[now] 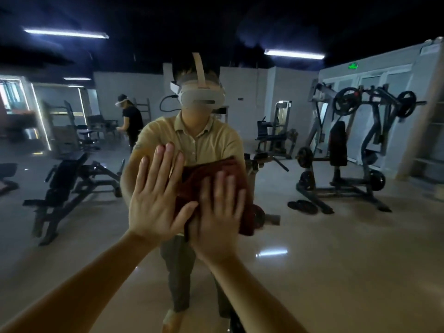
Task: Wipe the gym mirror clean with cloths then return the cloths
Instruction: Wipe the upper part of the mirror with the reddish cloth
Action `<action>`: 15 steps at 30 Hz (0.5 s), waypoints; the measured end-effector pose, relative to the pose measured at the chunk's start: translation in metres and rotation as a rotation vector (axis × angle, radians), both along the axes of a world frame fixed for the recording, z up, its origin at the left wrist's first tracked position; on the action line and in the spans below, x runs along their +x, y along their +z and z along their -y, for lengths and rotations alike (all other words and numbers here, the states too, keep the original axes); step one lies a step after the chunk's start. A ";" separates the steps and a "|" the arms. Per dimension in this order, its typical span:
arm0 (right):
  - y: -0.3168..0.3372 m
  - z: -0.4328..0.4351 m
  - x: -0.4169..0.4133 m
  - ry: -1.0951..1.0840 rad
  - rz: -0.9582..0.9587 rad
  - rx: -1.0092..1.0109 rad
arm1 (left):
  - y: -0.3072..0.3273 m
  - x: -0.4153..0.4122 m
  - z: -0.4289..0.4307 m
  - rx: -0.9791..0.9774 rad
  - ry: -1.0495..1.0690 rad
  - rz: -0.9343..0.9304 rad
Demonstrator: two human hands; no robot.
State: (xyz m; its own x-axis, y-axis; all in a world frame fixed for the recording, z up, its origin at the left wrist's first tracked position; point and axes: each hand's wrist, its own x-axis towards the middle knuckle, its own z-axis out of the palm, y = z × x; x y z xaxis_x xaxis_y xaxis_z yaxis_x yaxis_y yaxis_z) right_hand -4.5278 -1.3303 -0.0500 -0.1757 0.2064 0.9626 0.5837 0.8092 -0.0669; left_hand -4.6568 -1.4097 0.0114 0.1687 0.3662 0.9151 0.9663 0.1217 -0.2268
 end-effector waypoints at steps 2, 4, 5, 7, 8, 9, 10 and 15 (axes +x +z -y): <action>-0.019 0.007 -0.002 0.088 0.273 0.140 | 0.000 -0.003 0.002 -0.005 -0.036 -0.019; -0.009 -0.014 0.025 0.121 0.442 0.262 | -0.002 -0.003 0.002 -0.008 -0.030 -0.048; 0.003 -0.028 0.044 0.116 0.480 0.292 | -0.003 -0.003 0.002 -0.005 -0.015 -0.052; 0.044 -0.060 0.086 0.040 0.409 0.279 | -0.004 -0.002 0.001 -0.010 0.019 -0.042; 0.071 -0.074 0.102 -0.033 0.307 0.240 | -0.004 -0.001 0.001 -0.019 0.029 -0.036; 0.101 -0.086 0.113 -0.106 0.174 0.182 | -0.004 0.000 0.003 -0.028 0.033 -0.038; 0.131 -0.092 0.118 -0.166 0.024 0.106 | -0.002 0.000 0.006 -0.041 0.031 -0.047; 0.215 -0.050 0.057 -0.246 -0.324 -0.065 | 0.029 -0.012 0.039 -0.088 0.010 -0.147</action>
State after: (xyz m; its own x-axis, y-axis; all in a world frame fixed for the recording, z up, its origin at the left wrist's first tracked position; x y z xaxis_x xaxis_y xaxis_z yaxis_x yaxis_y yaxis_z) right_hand -4.4704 -1.2804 0.1654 0.1967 0.2661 0.9437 0.6996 0.6362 -0.3252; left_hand -4.6685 -1.4485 0.0408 0.2943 0.4458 0.8454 0.9208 0.1046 -0.3757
